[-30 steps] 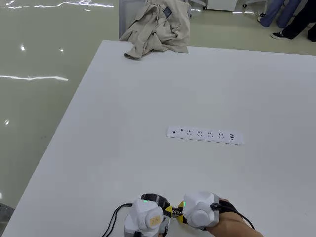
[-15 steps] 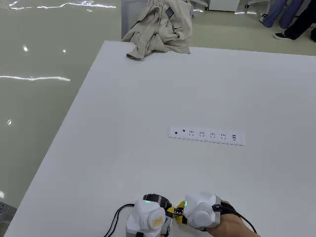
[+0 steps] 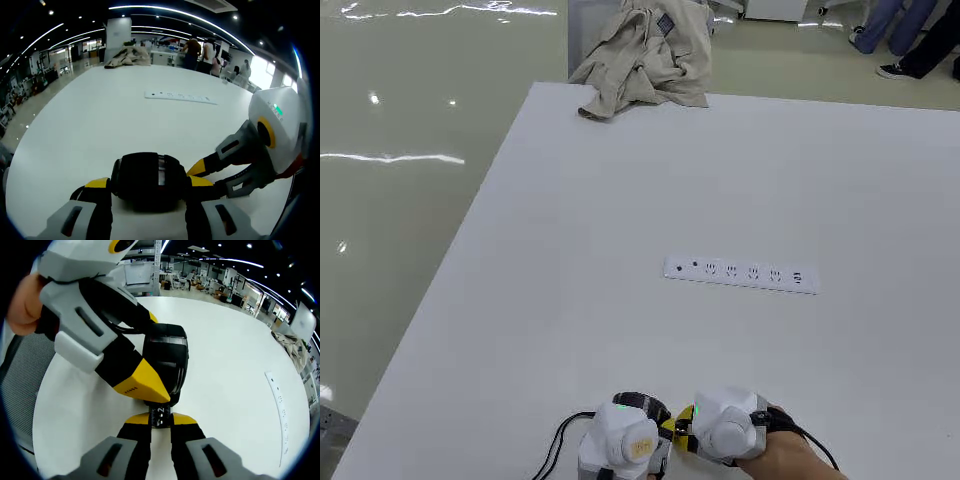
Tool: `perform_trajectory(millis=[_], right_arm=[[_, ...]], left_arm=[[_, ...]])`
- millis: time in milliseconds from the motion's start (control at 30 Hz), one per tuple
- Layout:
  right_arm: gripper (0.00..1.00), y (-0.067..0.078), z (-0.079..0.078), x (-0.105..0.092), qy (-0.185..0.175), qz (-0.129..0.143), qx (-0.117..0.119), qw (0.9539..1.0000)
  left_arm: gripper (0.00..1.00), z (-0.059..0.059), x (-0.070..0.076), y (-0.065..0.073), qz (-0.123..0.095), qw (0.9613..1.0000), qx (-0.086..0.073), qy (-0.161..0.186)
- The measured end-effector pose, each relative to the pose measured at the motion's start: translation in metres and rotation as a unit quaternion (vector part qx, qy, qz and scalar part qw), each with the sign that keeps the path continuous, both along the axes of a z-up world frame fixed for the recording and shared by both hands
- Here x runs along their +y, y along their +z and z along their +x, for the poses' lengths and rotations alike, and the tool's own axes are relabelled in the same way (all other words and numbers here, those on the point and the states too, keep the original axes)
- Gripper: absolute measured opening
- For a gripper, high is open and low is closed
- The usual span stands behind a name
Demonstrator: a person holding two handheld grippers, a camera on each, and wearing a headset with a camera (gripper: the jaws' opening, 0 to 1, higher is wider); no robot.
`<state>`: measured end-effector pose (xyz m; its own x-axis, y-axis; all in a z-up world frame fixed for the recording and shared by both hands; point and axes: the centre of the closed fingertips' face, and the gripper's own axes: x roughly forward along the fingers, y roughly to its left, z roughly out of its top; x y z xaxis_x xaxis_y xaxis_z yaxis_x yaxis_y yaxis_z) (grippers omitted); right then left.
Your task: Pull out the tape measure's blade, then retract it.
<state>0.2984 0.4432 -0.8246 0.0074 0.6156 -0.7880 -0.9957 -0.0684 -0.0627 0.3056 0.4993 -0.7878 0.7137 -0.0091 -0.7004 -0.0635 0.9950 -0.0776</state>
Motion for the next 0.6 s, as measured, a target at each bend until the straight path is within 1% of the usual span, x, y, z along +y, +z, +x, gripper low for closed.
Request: perform_trajectory(millis=[300,600], right_arm=[[0.14,0.0021,-0.0012,0.0025,0.004,0.004,-0.001,1.0],[0.14,0.0002,-0.0011,0.0048,0.016,-0.001,-0.007,0.9999]], left_arm=[[0.56,0.0002,0.0,-0.001,0.0,1.0,0.001,-0.001],[0.56,0.0007,-0.0002,-0.0016,-0.001,1.0,0.002,-0.002]])
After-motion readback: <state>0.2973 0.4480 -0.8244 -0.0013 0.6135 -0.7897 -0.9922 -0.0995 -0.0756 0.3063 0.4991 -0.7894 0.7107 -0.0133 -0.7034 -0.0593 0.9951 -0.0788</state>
